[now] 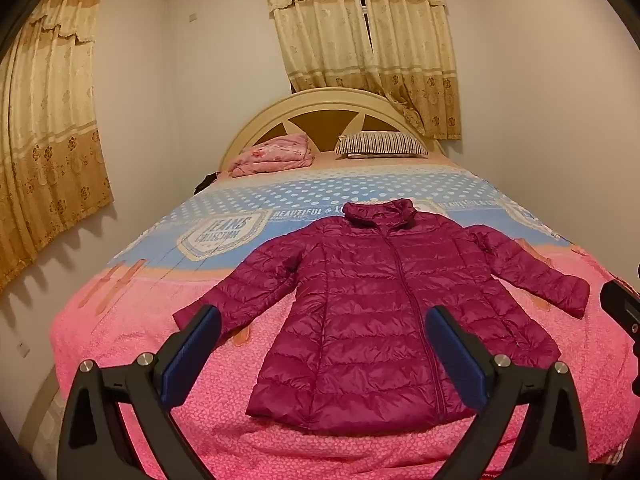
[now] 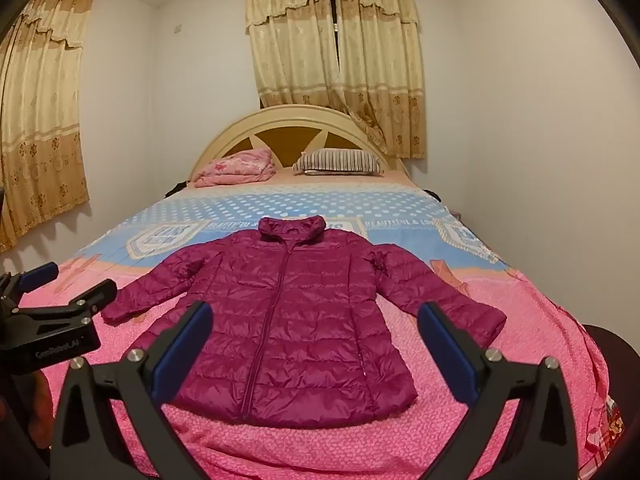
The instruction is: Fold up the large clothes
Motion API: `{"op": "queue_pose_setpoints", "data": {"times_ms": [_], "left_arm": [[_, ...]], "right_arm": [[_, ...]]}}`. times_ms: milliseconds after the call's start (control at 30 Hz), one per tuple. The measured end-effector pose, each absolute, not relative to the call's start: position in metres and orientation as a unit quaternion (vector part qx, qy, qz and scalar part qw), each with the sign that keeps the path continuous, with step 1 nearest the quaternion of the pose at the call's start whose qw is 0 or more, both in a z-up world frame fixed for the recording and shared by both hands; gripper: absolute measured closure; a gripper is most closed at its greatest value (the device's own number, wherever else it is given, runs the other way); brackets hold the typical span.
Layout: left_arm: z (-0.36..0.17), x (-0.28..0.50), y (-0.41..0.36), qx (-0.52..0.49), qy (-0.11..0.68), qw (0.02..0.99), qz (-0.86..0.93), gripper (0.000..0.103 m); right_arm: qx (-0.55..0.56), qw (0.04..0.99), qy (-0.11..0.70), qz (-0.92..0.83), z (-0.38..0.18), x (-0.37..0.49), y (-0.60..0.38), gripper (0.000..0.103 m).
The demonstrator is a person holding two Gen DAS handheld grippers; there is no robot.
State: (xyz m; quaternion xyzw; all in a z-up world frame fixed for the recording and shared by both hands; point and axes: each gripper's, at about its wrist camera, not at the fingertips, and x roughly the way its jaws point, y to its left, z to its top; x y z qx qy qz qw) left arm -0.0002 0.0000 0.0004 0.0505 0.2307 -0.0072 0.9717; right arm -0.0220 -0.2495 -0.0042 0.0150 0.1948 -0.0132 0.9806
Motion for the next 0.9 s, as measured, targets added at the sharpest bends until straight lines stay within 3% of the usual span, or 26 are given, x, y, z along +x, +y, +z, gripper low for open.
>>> {"op": "queue_pose_setpoints", "data": {"times_ms": [900], "left_arm": [[0.008, -0.003, 0.000, 0.043, 0.221, 0.974, -0.020, 0.001]], "right_arm": [[0.017, 0.979, 0.203, -0.010, -0.015, -0.019, -0.246, 0.000]]}}
